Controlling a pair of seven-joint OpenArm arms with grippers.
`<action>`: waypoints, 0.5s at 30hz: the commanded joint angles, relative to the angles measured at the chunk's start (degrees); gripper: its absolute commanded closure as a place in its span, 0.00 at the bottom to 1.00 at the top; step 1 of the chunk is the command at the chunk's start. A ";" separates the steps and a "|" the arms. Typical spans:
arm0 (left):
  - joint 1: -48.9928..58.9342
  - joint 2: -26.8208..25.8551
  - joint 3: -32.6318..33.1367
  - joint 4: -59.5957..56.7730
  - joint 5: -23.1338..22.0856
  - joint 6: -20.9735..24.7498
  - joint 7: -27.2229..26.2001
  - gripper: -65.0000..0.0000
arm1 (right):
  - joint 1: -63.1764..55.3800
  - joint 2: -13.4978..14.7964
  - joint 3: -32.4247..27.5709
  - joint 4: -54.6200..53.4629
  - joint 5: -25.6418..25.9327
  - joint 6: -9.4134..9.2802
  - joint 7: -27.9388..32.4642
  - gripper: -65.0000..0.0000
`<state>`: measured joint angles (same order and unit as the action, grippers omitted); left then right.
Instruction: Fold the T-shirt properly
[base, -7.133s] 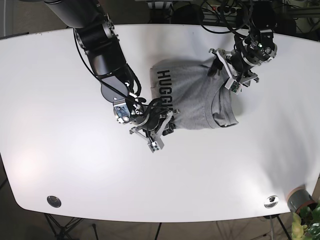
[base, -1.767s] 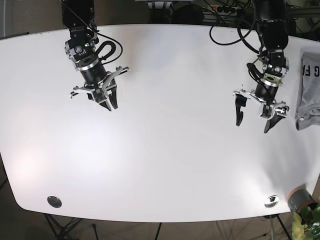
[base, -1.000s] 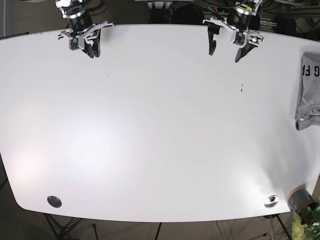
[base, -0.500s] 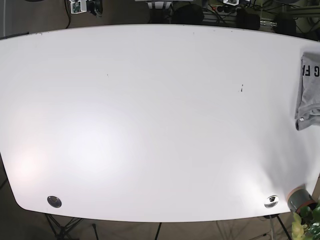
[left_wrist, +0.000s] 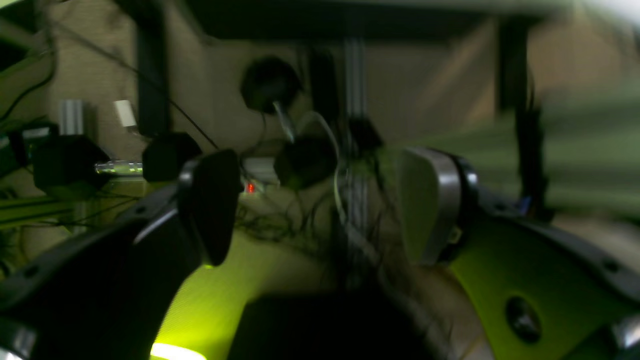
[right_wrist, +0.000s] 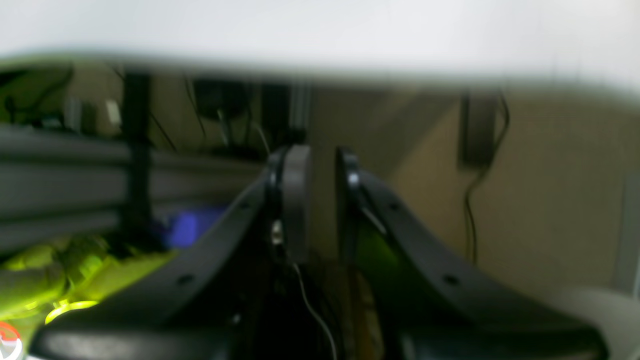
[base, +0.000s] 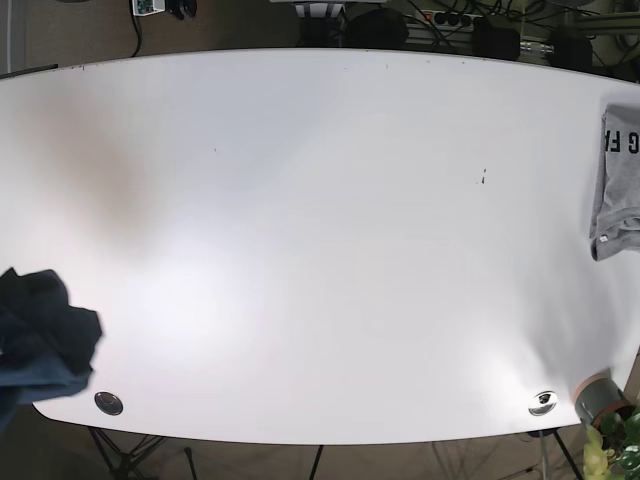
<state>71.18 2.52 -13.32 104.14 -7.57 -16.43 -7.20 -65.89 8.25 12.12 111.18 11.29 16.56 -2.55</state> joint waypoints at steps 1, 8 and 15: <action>0.60 -0.28 -0.79 2.02 -4.16 -0.41 -1.37 0.32 | 1.84 0.23 0.23 0.96 0.54 0.10 1.10 0.88; -3.53 -1.34 -2.02 3.69 -4.78 -0.41 -1.37 0.32 | 7.47 -0.12 -0.12 0.87 0.54 0.10 0.74 0.88; -6.78 -1.51 -2.72 4.21 -3.72 -0.41 -1.37 0.31 | 11.87 -0.12 -0.12 0.78 0.54 0.10 0.74 0.88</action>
<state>64.86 1.26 -15.62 107.24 -11.00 -16.64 -6.92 -54.43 7.81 11.70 110.96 11.27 16.51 -3.29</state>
